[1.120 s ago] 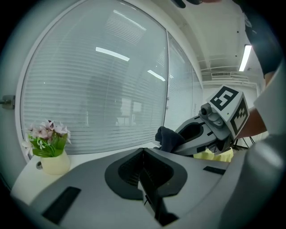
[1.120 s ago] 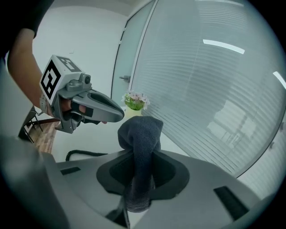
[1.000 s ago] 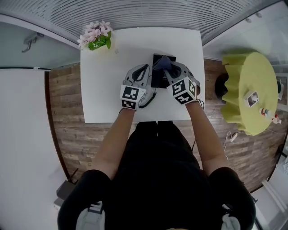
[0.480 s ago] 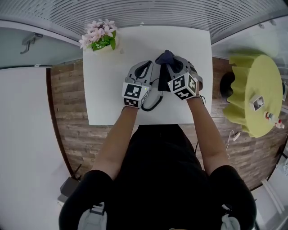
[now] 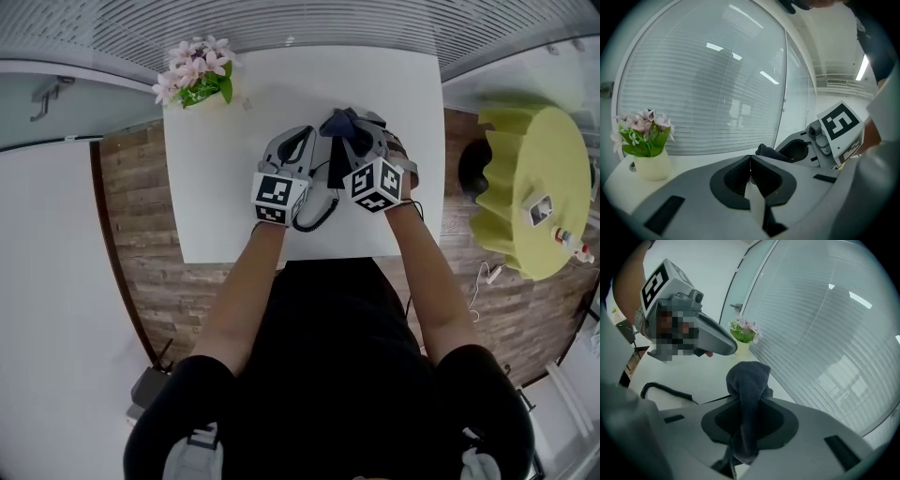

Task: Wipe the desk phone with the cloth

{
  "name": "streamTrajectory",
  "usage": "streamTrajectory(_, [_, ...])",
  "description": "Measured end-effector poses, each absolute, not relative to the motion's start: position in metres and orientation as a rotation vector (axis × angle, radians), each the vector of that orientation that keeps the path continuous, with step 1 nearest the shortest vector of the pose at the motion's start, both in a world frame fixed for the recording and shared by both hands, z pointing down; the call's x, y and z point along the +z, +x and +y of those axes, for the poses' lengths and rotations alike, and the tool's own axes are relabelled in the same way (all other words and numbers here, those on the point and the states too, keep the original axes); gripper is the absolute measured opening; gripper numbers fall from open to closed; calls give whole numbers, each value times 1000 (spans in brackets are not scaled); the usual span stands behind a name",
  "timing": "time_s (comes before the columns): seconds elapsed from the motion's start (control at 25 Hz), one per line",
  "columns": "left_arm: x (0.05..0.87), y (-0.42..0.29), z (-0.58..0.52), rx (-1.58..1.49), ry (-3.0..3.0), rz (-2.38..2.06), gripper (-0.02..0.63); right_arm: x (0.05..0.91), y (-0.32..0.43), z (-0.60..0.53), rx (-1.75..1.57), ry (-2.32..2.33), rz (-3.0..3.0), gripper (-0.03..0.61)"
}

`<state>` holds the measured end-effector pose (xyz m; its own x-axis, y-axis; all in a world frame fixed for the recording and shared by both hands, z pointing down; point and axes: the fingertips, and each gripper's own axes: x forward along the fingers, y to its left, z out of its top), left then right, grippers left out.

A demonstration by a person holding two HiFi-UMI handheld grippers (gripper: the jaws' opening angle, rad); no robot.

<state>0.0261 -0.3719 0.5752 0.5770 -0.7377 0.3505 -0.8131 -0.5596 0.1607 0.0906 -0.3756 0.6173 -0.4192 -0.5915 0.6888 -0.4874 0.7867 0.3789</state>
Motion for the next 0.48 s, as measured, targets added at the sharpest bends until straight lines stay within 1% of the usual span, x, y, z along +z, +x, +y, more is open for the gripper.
streamTrajectory(0.48, [601,29,-340,414,2483,-1254,11,639,89,-327,-116,745,-2107,91])
